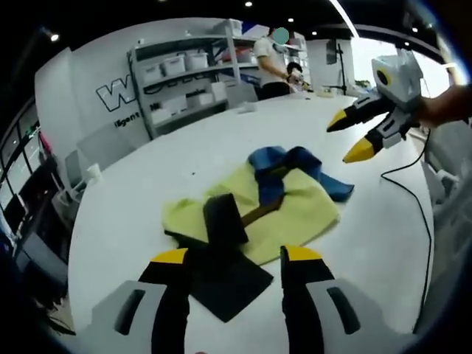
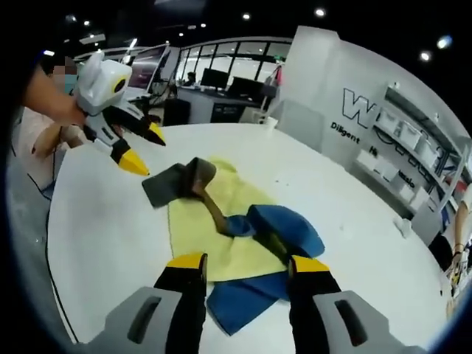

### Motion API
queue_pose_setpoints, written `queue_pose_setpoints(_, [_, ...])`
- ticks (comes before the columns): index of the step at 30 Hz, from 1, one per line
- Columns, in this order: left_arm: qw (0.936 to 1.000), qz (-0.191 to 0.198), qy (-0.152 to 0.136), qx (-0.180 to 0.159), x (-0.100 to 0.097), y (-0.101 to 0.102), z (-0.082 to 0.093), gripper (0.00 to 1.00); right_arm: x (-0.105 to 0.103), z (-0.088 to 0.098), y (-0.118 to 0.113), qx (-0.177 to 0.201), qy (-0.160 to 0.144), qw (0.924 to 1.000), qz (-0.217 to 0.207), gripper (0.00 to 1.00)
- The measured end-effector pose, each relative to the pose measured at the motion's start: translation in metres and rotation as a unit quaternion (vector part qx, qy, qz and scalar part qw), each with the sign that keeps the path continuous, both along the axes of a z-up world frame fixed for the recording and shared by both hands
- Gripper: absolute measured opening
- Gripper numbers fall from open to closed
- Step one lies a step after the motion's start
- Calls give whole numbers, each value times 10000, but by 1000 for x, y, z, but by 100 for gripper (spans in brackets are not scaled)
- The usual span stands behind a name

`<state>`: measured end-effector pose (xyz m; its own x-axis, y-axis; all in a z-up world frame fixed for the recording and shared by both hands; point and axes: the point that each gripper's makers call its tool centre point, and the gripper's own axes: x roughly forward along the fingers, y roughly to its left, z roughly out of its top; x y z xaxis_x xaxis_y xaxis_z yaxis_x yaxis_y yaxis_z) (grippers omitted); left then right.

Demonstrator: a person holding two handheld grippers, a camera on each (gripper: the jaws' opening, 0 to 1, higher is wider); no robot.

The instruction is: Fold the garment on the visible template until the final outline fits inside the template.

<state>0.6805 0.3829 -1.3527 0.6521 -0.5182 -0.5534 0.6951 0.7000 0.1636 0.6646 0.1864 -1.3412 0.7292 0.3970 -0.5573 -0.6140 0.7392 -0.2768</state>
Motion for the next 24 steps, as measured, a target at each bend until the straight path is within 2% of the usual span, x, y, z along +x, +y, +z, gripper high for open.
queue_pose_setpoints(16, [10000,-32,12,87,22,-13,-10,39,28,-10,-3,-370,-10,9992,131,31])
queue_pose_setpoints(24, [9998,-95,-2,154,35,-28,-16,38,36,-14,-2,-337,36,9994,110,31])
